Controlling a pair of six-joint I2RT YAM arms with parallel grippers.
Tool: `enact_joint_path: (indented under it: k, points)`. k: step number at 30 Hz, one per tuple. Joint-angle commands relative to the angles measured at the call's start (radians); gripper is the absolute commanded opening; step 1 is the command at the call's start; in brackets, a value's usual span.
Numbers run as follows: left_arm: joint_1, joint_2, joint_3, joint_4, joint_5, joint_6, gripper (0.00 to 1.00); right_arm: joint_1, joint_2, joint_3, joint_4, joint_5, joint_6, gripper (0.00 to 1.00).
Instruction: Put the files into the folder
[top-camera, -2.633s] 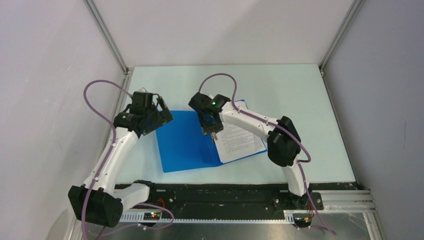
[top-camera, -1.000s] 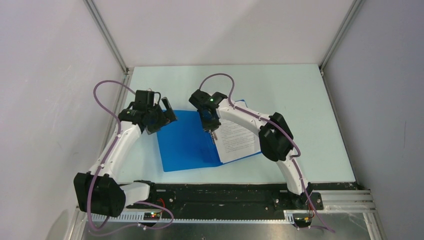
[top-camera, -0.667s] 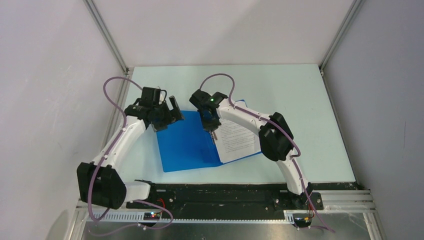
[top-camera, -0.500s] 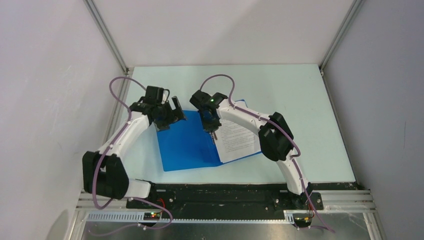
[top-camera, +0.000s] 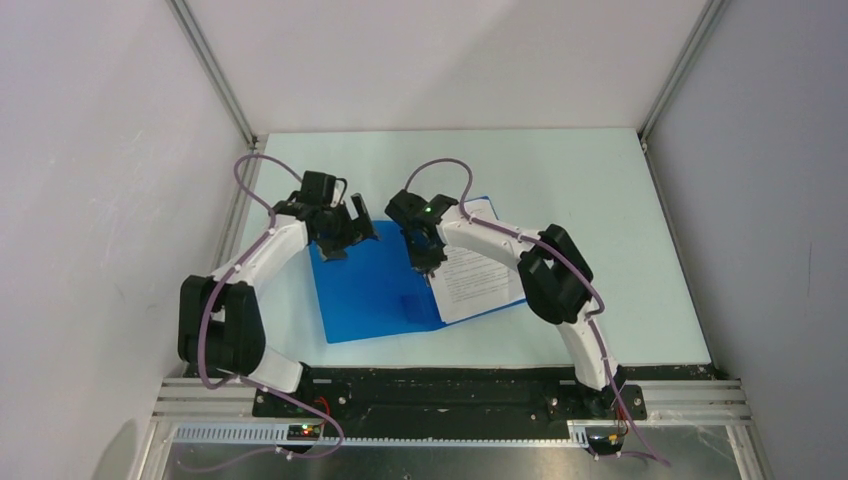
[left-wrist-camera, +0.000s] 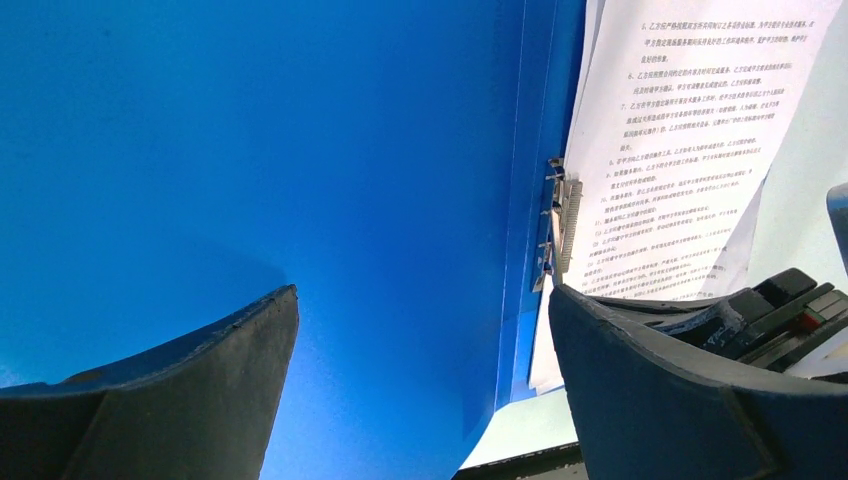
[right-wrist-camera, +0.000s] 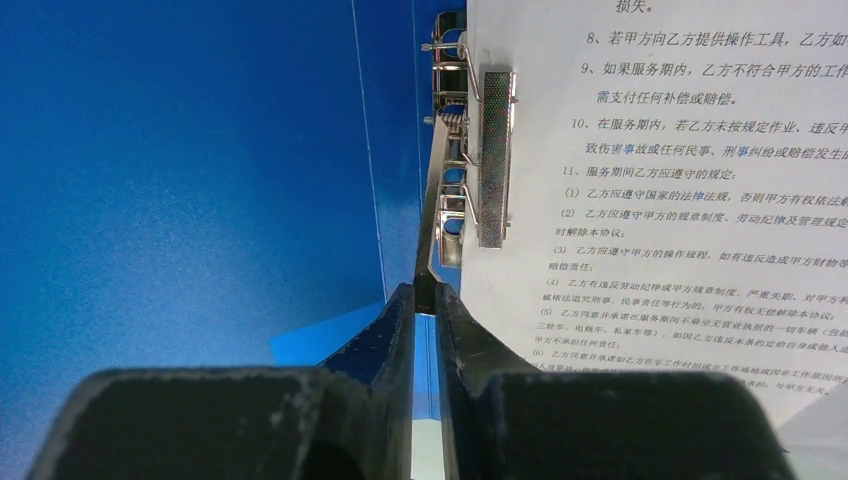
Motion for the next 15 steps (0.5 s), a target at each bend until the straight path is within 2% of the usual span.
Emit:
enact_joint_path:
  k: [1,15]
  points:
    - [-0.005,0.017,0.002,0.037,0.020,-0.016,0.98,-0.011,-0.033,-0.078,0.043,0.011,0.004,0.12]
    - [-0.024,0.073,-0.022,0.076,0.046,-0.026,0.99,-0.043,-0.049,-0.247,0.174,-0.012,0.005,0.12]
